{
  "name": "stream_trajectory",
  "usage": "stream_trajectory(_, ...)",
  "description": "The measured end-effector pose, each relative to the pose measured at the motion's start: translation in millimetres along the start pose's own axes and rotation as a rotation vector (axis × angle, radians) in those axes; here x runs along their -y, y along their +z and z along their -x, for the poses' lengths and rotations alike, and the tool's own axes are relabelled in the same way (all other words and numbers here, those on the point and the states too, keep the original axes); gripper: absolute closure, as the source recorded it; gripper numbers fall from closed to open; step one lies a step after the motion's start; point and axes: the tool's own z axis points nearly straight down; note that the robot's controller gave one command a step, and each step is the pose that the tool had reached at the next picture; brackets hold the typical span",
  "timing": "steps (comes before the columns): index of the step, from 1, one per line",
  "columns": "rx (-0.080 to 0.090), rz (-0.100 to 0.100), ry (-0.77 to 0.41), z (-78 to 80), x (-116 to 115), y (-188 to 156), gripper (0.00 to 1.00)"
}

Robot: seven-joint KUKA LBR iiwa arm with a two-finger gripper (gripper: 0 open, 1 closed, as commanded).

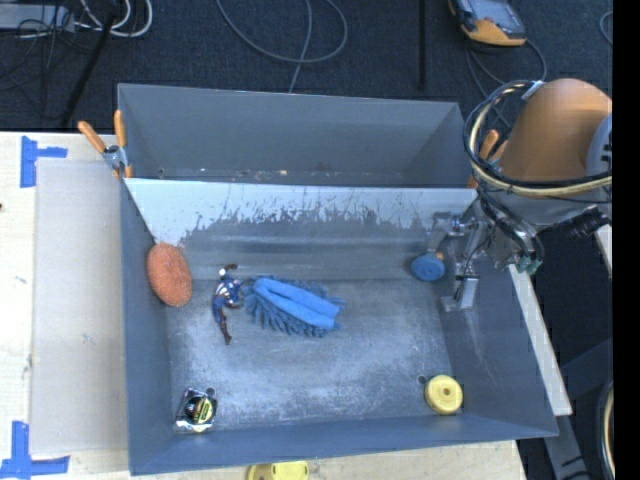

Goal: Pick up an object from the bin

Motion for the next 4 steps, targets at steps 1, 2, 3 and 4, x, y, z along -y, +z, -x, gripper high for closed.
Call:
stream_trajectory(1, 0.007, -0.001, -0.003, 1.6, -0.5, -4.9, 0.0)
stream_trajectory(2, 0.012, -0.001, 0.079, 7.2, 3.7, 64.2, 0.0)
stream_trajectory(3, 0.02, 0.02, 0.417, 9.9, 9.0, 95.2, 0.0)
stream_trajectory(4, 0.014, 0.0, 0.318, 9.9, 27.6, 57.6, 0.0)
